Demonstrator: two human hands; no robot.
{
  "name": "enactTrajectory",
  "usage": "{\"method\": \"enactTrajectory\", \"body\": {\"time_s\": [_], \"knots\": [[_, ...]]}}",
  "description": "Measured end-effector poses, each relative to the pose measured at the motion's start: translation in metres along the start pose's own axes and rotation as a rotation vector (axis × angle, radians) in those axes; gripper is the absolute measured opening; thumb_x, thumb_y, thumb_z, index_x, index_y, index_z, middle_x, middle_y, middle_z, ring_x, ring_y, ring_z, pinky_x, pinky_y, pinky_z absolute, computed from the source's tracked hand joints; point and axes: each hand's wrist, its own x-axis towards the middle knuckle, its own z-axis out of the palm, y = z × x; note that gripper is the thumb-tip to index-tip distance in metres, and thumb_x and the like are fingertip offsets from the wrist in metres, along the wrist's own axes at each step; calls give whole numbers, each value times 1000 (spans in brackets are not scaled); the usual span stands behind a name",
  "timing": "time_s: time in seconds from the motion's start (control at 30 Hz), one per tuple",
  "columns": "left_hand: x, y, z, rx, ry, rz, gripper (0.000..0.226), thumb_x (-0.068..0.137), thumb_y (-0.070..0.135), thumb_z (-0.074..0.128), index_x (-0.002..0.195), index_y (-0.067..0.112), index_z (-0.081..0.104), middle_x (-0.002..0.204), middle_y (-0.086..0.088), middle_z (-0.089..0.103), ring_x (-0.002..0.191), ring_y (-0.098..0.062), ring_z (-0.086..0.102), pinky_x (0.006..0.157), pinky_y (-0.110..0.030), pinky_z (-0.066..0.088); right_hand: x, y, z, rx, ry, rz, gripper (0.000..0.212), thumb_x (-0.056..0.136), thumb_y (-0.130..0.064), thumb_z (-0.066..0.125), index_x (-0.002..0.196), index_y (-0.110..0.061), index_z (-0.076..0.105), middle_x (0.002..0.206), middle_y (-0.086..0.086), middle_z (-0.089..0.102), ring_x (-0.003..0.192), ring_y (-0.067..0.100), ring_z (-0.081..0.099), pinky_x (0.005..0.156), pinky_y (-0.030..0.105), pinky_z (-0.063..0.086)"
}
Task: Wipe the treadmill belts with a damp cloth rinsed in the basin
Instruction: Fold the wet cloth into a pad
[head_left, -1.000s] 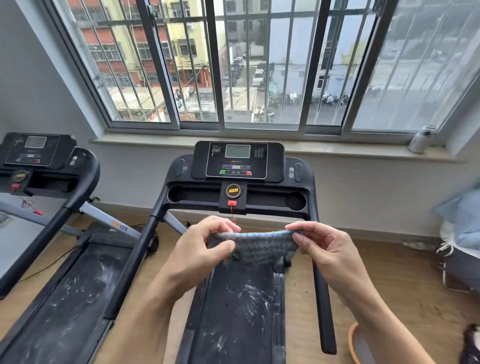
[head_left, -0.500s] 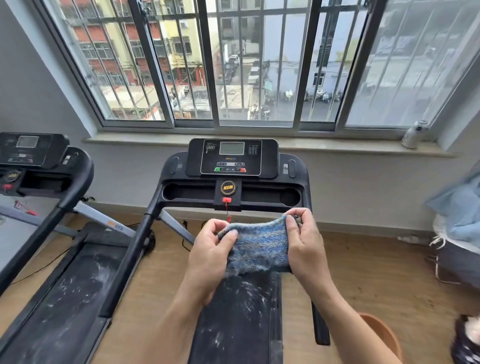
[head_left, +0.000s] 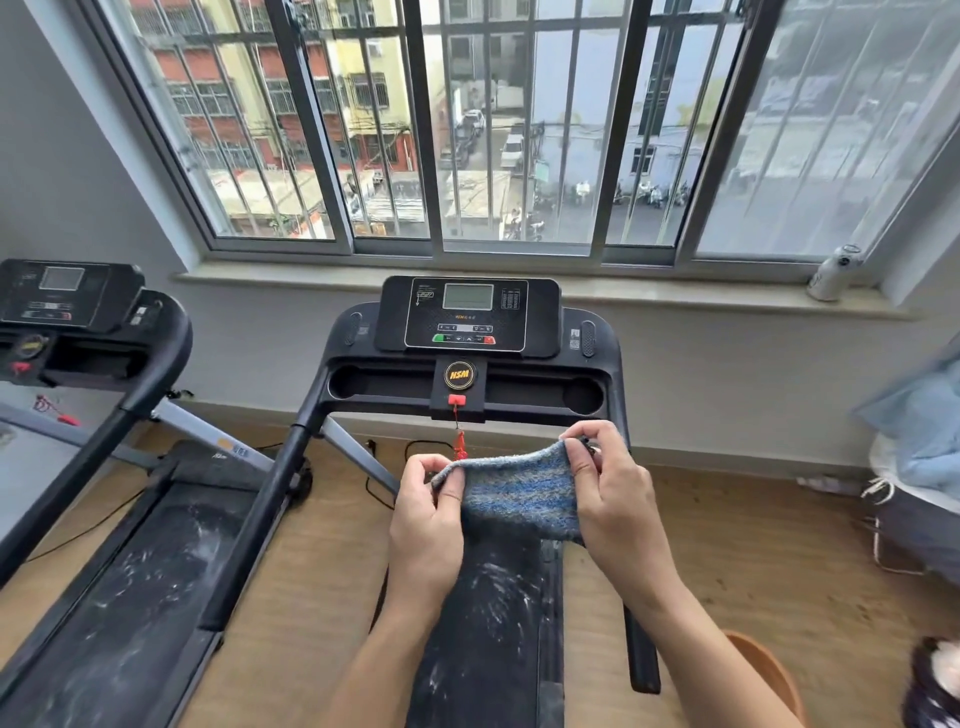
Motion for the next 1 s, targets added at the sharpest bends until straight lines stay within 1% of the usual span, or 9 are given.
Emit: {"method": "enactTrajectory", "body": {"time_s": [0.1,0.2,0.4,0.5,0.57,0.67,0.73,0.9,1.0], "knots": [[-7,-9,13,-464,-13,-312,11,108,17,54,98,16,59,92,-8,62,81,-15,59,64,-30,51,-5,-12,5,-29,-41,-37,10,111,-30,47,106,-32,55,67,8,58,54,31,49,44,51,37],[-11,-12,23,-596,73,-403,8,106,20,57,100,15,60,94,-12,64,86,-25,64,67,-41,54,-9,-19,9,-30,-66,-61,10,111,-30,48,105,-33,56,69,2,59,52,23,49,44,44,37],[-12,-1,17,-549,-123,-281,14,103,27,67,101,17,58,93,-10,64,86,-26,64,76,-50,54,1,2,0,-91,84,-21,13,110,-21,50,104,-28,59,75,-7,64,66,17,60,52,38,45],[-13,0,12,-204,-64,-59,22,100,43,64,96,25,53,87,-1,61,79,-14,58,73,-47,53,0,15,0,-132,43,22,12,110,-24,50,102,-29,57,73,-7,63,67,14,60,52,38,45],[-14,-1,10,52,11,78,18,103,37,62,95,26,50,83,6,60,72,-9,57,68,-35,50,-3,18,2,-148,22,24,11,109,-25,54,101,-30,60,81,-10,64,75,12,62,58,32,48],[-16,5,8,248,57,185,18,102,31,64,94,28,48,79,7,64,74,-9,62,66,-31,50,-9,11,6,-185,8,-14,9,105,-23,60,102,-29,66,99,-16,60,94,7,61,77,19,49],[-18,8,13,315,25,198,20,100,32,66,92,30,48,77,8,65,74,-7,63,65,-29,49,-13,3,12,-158,-13,-15,7,104,-24,63,104,-30,68,101,-17,60,99,5,61,82,15,48],[-22,11,25,138,-50,65,11,101,29,63,94,28,56,82,7,72,79,-5,66,69,-26,51,-23,-23,20,69,-139,64,17,104,-22,62,117,-32,65,99,-11,70,94,10,68,78,16,51],[-22,3,25,-132,-47,-134,17,104,36,51,100,28,65,97,2,76,94,-16,71,89,-46,57,-29,-35,10,137,-267,80,24,110,-26,50,131,-36,57,107,-15,76,99,12,70,81,22,53]]}}
